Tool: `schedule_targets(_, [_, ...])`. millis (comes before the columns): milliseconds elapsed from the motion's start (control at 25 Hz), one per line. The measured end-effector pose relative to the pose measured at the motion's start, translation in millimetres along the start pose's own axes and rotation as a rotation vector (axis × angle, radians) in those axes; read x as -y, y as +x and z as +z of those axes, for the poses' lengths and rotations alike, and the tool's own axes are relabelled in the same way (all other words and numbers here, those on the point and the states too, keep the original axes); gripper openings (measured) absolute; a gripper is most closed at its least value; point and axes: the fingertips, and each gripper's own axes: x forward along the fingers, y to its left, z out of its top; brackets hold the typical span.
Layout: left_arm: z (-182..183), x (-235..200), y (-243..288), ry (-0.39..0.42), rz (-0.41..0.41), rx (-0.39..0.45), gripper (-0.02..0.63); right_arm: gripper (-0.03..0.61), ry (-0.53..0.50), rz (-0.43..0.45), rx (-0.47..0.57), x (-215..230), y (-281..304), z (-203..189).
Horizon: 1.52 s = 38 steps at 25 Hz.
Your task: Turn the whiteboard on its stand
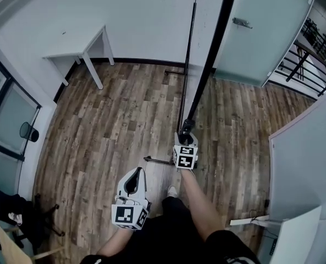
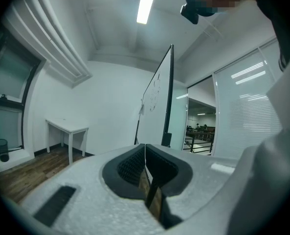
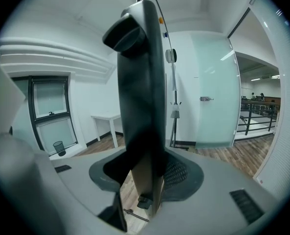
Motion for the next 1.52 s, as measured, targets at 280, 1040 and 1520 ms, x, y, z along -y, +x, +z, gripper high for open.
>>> schedule_targets(280, [-1.9,1.0,-40.6,0.003,-0.001,0.014,0.018,0.181,0.004,0.009,0.006,-19.0,-29.4,-14.1])
schedule_targets(1040, [-9.2,-3.5,-157.5,0.013,-0.046,0.017,0.018,0.181,0.009,0.013,0.008,-70.5,-130.6,-62.8])
schedule_targets(1520, [-22.3,-16.0,-206.4,0.010,-0.112,-0.025,0.018,0.181,0.015,-0.009,0.018,-90.3,-173.2,-79.4])
